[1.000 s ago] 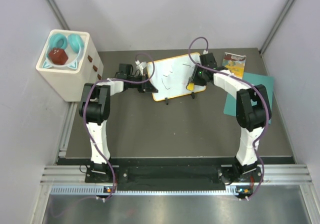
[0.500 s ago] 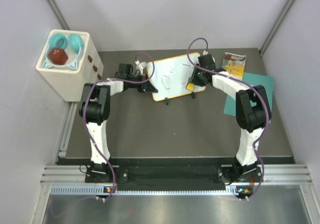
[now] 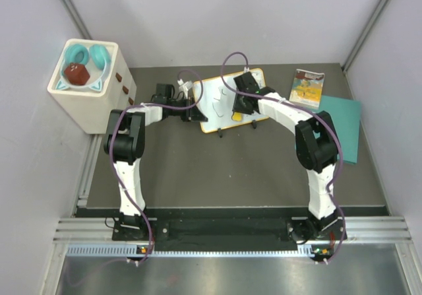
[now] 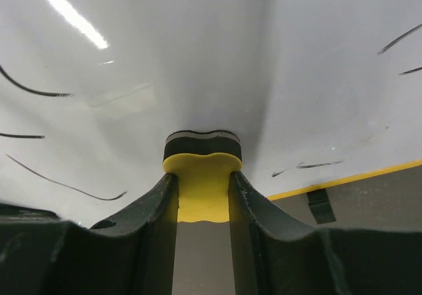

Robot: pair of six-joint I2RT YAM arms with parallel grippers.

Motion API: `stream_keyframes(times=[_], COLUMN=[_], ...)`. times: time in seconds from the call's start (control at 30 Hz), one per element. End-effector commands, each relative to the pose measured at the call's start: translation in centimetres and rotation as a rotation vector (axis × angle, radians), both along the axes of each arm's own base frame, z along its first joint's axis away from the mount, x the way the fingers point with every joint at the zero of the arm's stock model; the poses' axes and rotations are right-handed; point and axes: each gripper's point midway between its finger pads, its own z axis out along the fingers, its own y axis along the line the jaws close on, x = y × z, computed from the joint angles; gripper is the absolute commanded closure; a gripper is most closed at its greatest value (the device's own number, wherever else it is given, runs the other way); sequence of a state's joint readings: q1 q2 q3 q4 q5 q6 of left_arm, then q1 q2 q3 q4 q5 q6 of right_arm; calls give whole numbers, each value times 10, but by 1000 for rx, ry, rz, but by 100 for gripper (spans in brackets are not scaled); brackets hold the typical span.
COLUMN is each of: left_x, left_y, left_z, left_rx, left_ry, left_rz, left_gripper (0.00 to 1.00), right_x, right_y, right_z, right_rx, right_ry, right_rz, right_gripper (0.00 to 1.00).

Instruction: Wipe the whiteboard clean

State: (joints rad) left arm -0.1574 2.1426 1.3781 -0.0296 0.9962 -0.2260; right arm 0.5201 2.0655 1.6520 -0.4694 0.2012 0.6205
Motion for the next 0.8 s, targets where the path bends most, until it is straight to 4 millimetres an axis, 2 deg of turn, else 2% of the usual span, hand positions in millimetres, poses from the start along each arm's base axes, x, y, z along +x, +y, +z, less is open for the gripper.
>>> stream_keyframes(times=[0.0, 0.13, 0.4, 0.5, 0.63, 0.77], left_x=[1, 0, 1, 0, 0, -1], left_y=[28, 27, 27, 27, 27, 27], left_z=[-70, -70, -69, -70, -70, -71], left_rx=[266, 267, 267, 268, 269, 268], left_ry=[64, 63, 61, 63, 63, 66], left_rz=[132, 128, 129, 128, 128, 127], left_gripper=[100, 100, 100, 100, 100, 100], right_x=[0, 10, 42, 48, 49, 51], right_y=[33, 19, -46, -54, -55, -66], right_z=[-49, -42, -33, -23, -11, -7], right_rx=[44, 32, 16, 13, 18, -18], right_ry=[29, 9, -7, -33, -62, -75], right_rz=[56, 23, -92, -101, -101, -138], right_gripper=[100, 100, 100, 100, 100, 100])
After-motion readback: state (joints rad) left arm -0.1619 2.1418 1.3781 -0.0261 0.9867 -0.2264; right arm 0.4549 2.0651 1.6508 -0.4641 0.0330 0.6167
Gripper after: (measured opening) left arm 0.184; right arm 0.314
